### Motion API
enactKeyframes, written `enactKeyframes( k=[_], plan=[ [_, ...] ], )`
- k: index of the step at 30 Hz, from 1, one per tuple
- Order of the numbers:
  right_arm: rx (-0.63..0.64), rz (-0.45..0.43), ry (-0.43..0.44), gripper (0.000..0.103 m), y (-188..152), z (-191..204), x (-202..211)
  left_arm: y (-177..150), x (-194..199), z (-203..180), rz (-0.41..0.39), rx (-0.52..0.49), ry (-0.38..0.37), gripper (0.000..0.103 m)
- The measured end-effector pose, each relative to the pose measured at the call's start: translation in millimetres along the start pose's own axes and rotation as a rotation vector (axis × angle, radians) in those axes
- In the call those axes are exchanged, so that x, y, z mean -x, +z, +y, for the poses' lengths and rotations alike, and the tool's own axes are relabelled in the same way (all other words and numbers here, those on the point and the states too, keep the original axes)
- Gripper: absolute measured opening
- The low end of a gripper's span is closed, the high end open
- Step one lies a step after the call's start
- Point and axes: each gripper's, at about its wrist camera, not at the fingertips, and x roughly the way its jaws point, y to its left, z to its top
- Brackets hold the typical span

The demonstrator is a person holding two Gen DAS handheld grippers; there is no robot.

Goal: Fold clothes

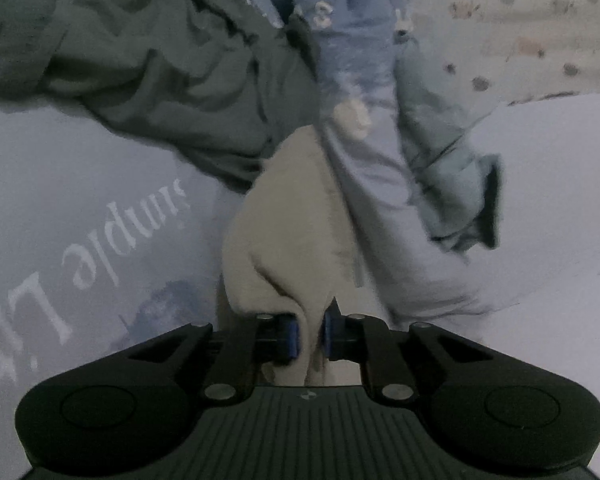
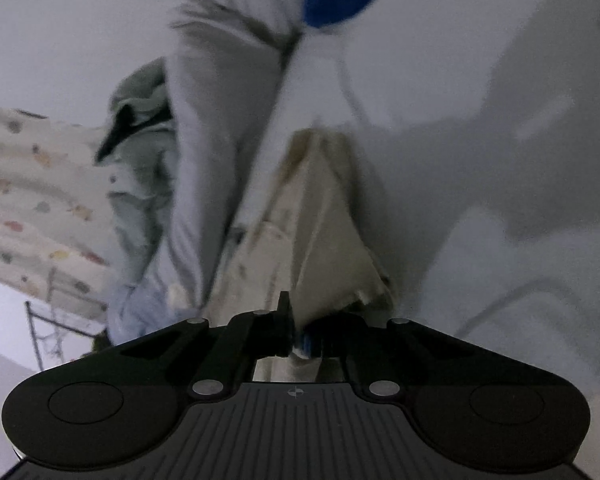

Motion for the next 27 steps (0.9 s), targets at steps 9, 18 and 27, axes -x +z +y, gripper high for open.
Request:
enactKeyframes(
  k=[9, 18, 27],
  plan=[
    [0.065, 0.013, 0.084, 0.006, -13, 36, 81, -23, 92, -24, -0.035, 0.018, -0.082, 0.014],
    [0.103, 0.045, 0.089, 0.005, -50, 44, 190, -74, 199, -23, -0.012, 0.062, -0.096, 0.014],
    [0.176, 0.06, 0.155, 0.005, -78, 88, 309, -115, 308, -61, -0.088, 0.138, -0.178, 0.014]
  ],
)
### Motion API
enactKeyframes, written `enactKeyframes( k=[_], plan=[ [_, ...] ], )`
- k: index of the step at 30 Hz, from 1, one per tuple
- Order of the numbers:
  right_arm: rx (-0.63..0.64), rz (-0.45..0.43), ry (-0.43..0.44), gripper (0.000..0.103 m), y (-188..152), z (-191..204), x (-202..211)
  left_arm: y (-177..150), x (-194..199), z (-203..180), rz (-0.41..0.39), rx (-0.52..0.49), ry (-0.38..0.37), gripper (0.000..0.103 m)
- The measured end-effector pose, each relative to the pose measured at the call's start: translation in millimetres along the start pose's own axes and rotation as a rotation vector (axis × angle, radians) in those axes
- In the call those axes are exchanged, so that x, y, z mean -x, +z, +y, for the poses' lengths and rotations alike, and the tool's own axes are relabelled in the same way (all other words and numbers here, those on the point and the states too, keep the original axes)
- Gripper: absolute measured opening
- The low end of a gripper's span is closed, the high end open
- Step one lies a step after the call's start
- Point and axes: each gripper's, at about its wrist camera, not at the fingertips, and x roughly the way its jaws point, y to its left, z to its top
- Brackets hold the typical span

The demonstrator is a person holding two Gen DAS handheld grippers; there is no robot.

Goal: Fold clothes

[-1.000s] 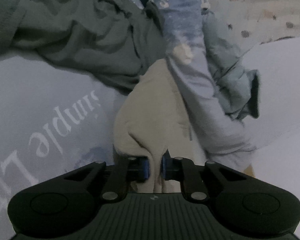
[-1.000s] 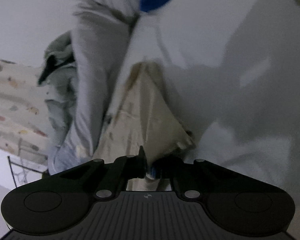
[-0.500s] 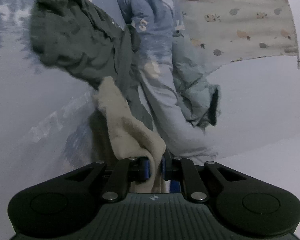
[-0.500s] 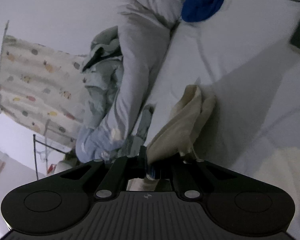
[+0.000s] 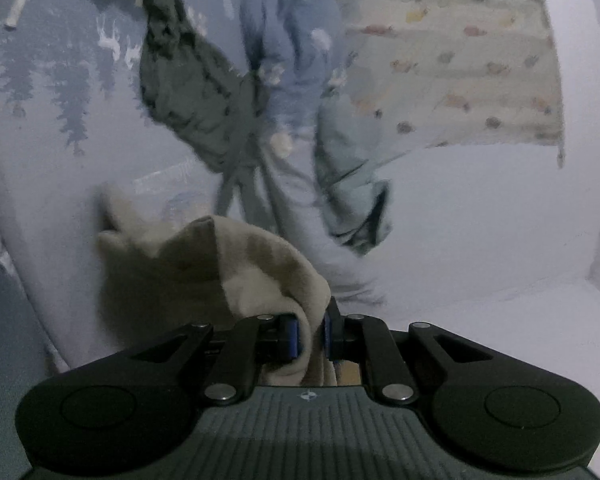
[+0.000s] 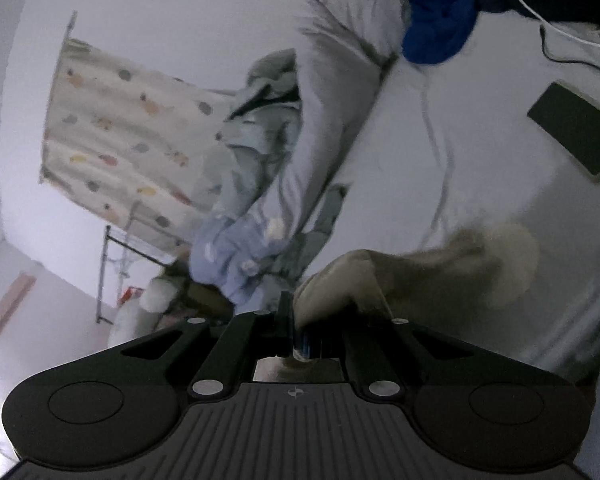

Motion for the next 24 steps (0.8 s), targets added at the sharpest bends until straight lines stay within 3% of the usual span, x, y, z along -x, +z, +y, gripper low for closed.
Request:
enactKeyframes(
  k=[4, 8, 18, 24],
  plan=[
    [0.004, -0.029, 0.026, 0.005, 4, 36, 26, 3, 13, -35, -0.052, 0.014, -0.022, 0.014],
    [0.013, -0.058, 0.057, 0.005, 23, 50, 9, 15, -17, -44, -0.075, 0.021, -0.006, 0.014],
    [0.007, -0.05, 0.032, 0.005, 61, -29, -120, 47, -150, 52, -0.132, 0.083, 0.162, 0.014],
    [-0.02, -0.047, -0.011, 0.005, 79, -55, -177, 59, -191, 52, -0.144, 0.088, 0.186, 0.014]
  ],
)
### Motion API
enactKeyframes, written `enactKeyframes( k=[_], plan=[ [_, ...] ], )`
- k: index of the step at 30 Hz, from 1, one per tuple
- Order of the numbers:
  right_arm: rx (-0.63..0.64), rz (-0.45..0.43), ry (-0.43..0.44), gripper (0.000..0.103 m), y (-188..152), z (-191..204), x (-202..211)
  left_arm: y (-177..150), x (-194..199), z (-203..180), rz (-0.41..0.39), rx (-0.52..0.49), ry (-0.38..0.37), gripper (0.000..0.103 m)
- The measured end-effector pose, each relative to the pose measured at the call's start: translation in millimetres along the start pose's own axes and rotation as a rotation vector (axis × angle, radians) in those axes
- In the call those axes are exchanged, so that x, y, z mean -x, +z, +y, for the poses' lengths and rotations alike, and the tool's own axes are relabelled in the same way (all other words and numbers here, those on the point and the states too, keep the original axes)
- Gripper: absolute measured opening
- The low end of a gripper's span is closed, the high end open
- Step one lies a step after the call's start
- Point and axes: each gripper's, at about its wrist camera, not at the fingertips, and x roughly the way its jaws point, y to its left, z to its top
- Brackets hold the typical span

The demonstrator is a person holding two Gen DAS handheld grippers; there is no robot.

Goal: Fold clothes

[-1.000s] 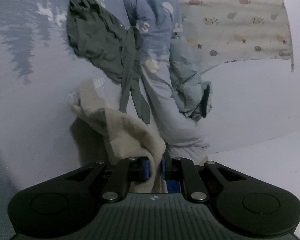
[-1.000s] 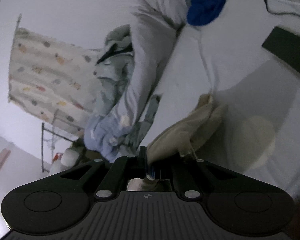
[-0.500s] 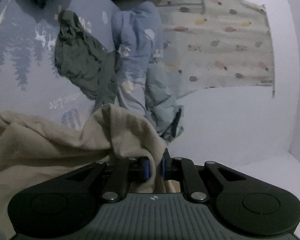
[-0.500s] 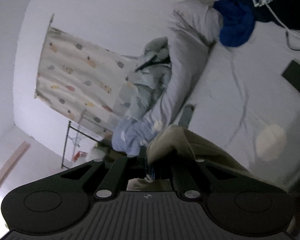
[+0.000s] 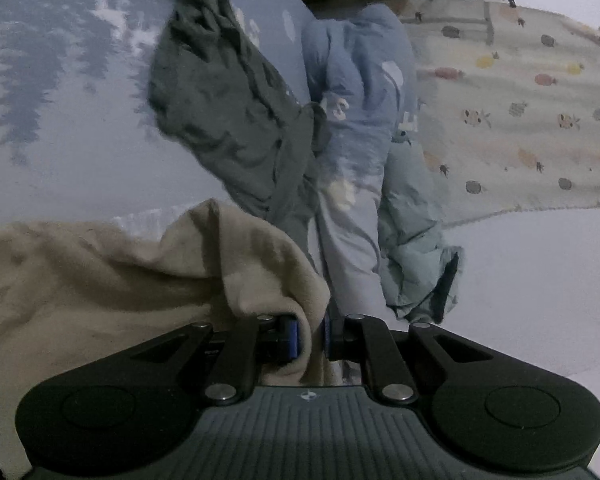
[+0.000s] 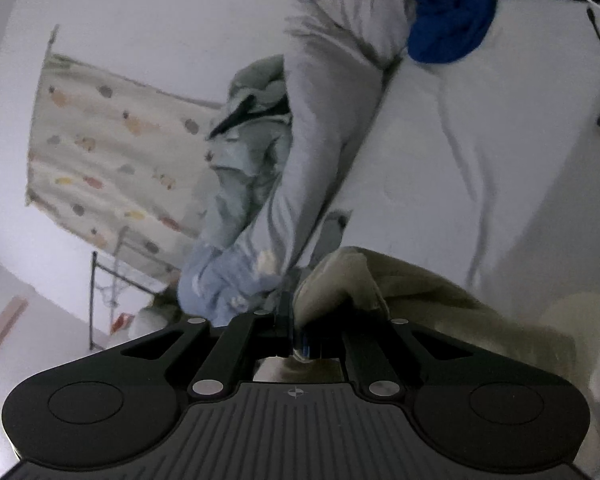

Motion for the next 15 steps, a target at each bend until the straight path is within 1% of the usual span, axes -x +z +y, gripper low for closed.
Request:
enactKeyframes(
  k=[4, 7, 8, 10, 11, 13, 15],
  plan=[
    [-0.007, -0.006, -0.03, 0.005, 20, -9, -39, 15, -35, -12, 0.015, -0.022, 0.021, 0.014],
    [-0.035, 0.02, -0.08, 0.005, 31, -25, -79, 23, -69, -11, 0.024, -0.016, 0.076, 0.014],
    [-0.048, 0.035, -0.103, 0.005, 34, -32, -94, 26, -83, -8, 0.024, -0.021, 0.102, 0.014],
    [-0.069, 0.066, -0.162, 0.005, 40, -51, -126, 31, -115, 6, 0.028, 0.004, 0.16, 0.014],
    [-0.077, 0.076, -0.187, 0.005, 41, -60, -140, 31, -123, 13, 0.039, 0.009, 0.179, 0.014],
    [-0.094, 0.098, -0.233, 0.005, 44, -77, -167, 35, -148, 26, 0.036, 0.018, 0.239, 0.014],
    [-0.11, 0.124, -0.262, 0.005, 45, -94, -185, 37, -164, 37, 0.047, 0.027, 0.263, 0.015]
  ],
)
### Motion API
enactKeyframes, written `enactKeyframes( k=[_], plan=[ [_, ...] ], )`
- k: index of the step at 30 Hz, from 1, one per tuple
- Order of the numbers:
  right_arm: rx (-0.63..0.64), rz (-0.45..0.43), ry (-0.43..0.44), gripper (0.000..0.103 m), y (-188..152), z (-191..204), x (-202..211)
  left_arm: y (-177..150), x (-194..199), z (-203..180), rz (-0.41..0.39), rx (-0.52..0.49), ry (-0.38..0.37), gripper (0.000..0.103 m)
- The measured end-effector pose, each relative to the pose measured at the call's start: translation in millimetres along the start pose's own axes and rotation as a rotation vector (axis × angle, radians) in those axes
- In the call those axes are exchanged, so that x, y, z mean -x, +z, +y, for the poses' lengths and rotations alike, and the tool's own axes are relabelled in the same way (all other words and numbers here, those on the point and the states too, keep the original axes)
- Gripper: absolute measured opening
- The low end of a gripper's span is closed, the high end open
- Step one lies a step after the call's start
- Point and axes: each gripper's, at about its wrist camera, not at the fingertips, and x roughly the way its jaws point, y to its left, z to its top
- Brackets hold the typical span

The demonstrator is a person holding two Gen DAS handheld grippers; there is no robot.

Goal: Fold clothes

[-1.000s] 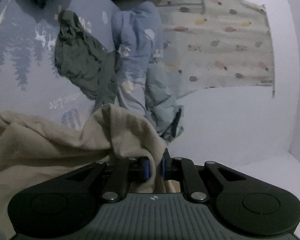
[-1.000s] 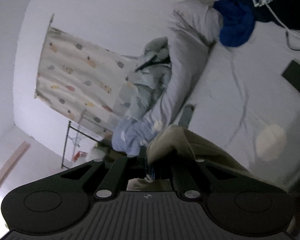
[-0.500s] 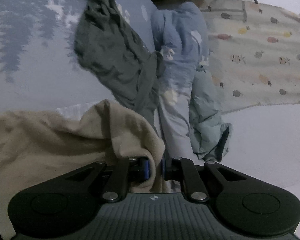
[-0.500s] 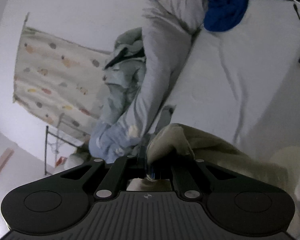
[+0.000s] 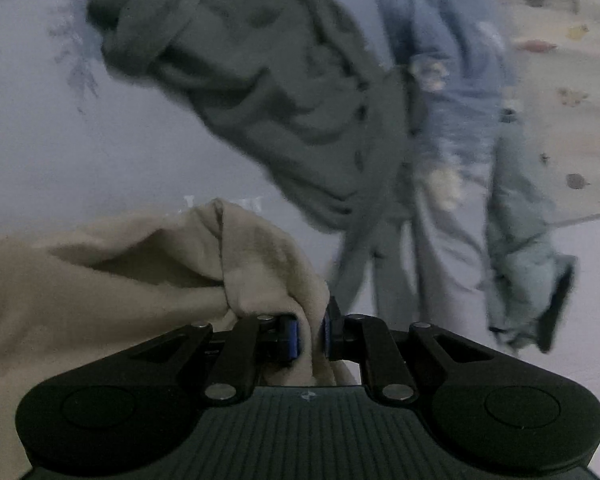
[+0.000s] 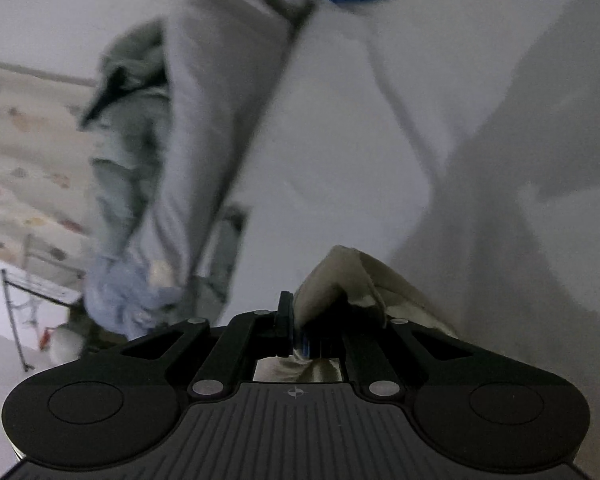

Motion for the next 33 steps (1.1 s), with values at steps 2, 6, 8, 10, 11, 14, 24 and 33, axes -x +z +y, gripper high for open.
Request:
enactKeyframes(
  k=[2, 6, 8, 10, 11, 14, 24, 33],
  plan=[
    [-0.008, 0.022, -0.03, 0.006, 4, -8, -17, 3, -13, 5, 0.014, 0.0, 0.011, 0.016],
    [-0.016, 0.063, -0.07, 0.007, 11, -21, -43, 10, -22, 15, 0.059, -0.009, -0.051, 0.031],
    [-0.03, 0.04, -0.053, 0.007, 13, -26, -44, 16, -23, 20, 0.095, -0.007, -0.106, 0.038],
    [-0.029, 0.017, -0.045, 0.009, 14, -29, -41, 22, -21, 25, 0.122, -0.008, -0.177, 0.052],
    [-0.022, -0.008, -0.049, 0.015, 13, -29, -38, 24, -18, 25, 0.118, -0.011, -0.211, 0.057],
    [-0.001, -0.166, -0.072, 0.053, 15, -26, -14, 37, -1, 25, 0.039, -0.019, -0.323, 0.085],
    [0.517, 0.034, -0.022, 0.064, -88, 72, -4, 53, 77, 11, 0.017, -0.272, -0.371, 0.096],
    [0.947, 0.358, -0.049, 0.056, -224, 127, -92, 51, 180, 46, -0.039, -0.317, -0.322, 0.103]
  ],
)
